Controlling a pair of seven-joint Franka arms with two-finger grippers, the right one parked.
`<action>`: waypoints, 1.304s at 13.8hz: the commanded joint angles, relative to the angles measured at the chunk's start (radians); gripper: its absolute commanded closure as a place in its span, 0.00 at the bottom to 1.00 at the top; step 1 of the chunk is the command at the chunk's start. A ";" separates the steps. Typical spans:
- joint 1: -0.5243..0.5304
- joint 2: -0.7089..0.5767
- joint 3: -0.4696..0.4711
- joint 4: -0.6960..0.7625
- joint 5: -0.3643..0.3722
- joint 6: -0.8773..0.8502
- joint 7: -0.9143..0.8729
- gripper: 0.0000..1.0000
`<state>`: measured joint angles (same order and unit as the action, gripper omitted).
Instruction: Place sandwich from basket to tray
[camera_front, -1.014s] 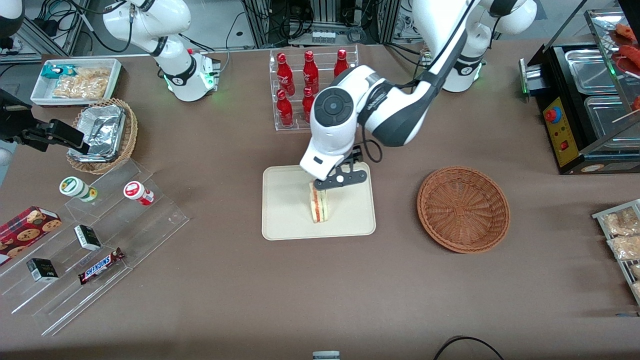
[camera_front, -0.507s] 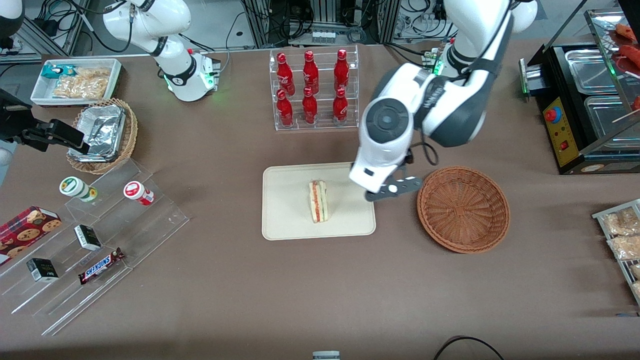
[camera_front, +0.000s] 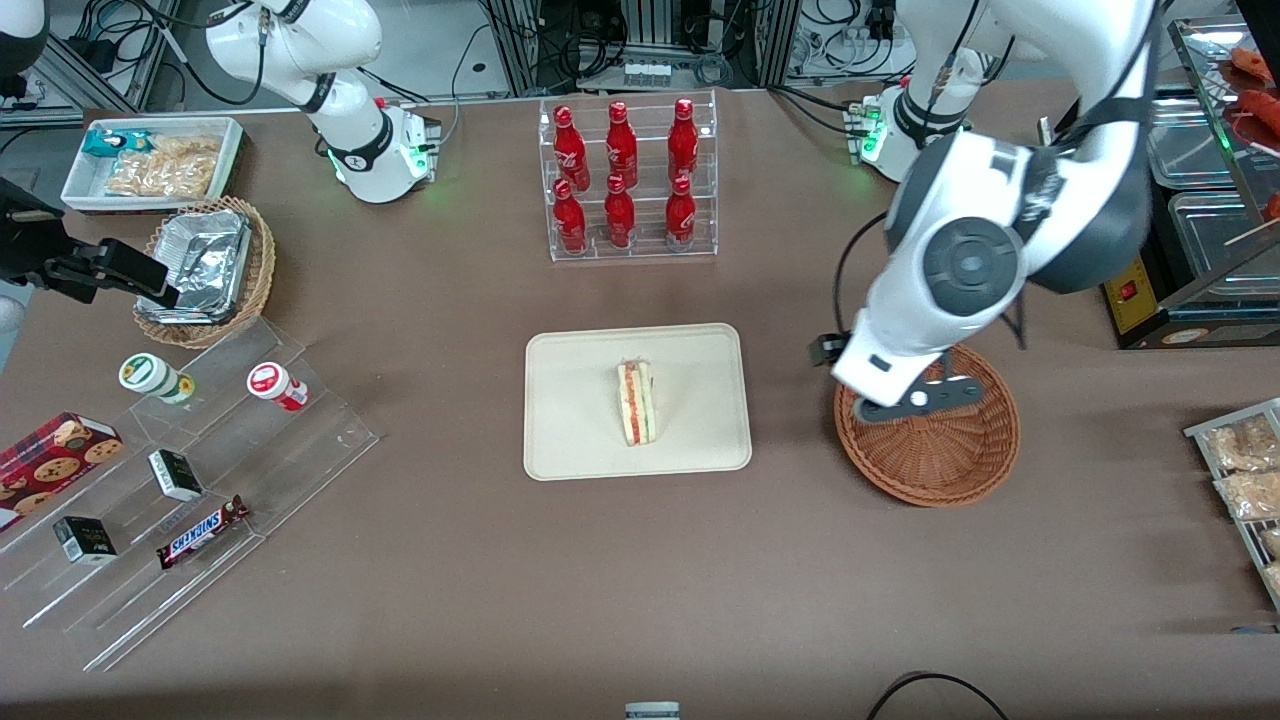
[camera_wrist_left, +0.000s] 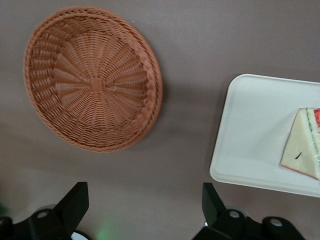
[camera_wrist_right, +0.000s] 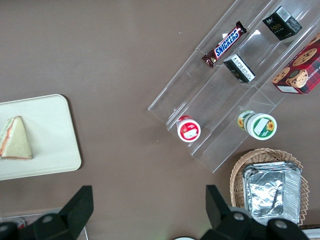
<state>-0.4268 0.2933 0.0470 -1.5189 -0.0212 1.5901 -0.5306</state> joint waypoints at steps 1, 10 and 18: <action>0.057 -0.077 -0.007 -0.055 0.007 -0.036 0.082 0.00; 0.494 -0.253 -0.251 -0.060 0.020 -0.185 0.352 0.00; 0.594 -0.350 -0.251 -0.060 0.099 -0.168 0.440 0.00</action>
<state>0.1502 -0.0305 -0.1890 -1.5455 0.0376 1.3971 -0.1122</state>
